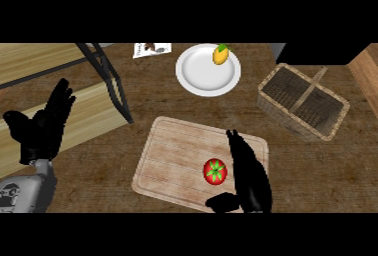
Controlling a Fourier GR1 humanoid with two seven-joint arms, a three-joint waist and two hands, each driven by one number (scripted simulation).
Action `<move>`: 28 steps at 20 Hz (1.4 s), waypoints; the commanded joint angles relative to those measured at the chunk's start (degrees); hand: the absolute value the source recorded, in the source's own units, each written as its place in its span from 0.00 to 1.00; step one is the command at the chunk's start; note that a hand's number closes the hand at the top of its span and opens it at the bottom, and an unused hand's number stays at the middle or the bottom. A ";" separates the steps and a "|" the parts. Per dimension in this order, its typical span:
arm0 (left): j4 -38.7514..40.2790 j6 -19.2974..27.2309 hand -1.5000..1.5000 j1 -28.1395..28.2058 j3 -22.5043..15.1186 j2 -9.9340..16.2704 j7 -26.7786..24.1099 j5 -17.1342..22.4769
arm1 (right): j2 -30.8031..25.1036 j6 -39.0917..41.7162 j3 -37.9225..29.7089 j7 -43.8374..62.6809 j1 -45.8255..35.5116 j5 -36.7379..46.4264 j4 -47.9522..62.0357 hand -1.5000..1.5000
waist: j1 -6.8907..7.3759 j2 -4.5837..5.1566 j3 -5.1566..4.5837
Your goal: Pick the tomato from the cutting board and place it in the basket
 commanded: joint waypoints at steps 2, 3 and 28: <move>7.57 -1.10 0.50 -4.85 2.37 0.02 -2.18 -0.78 | 0.88 1.07 -0.93 0.41 -1.47 1.12 1.90 0.00 | -0.21 0.04 -0.01; -0.66 -2.76 0.50 -0.41 3.05 1.45 0.42 0.97 | 0.89 -4.95 0.34 -3.65 0.46 0.52 6.55 0.00 | 0.06 -0.01 0.01; 0.02 -1.32 0.50 0.98 2.18 -3.02 -1.31 -4.36 | 0.17 1.12 -0.54 -13.29 -3.80 -5.12 18.37 1.00 | 0.10 0.04 0.01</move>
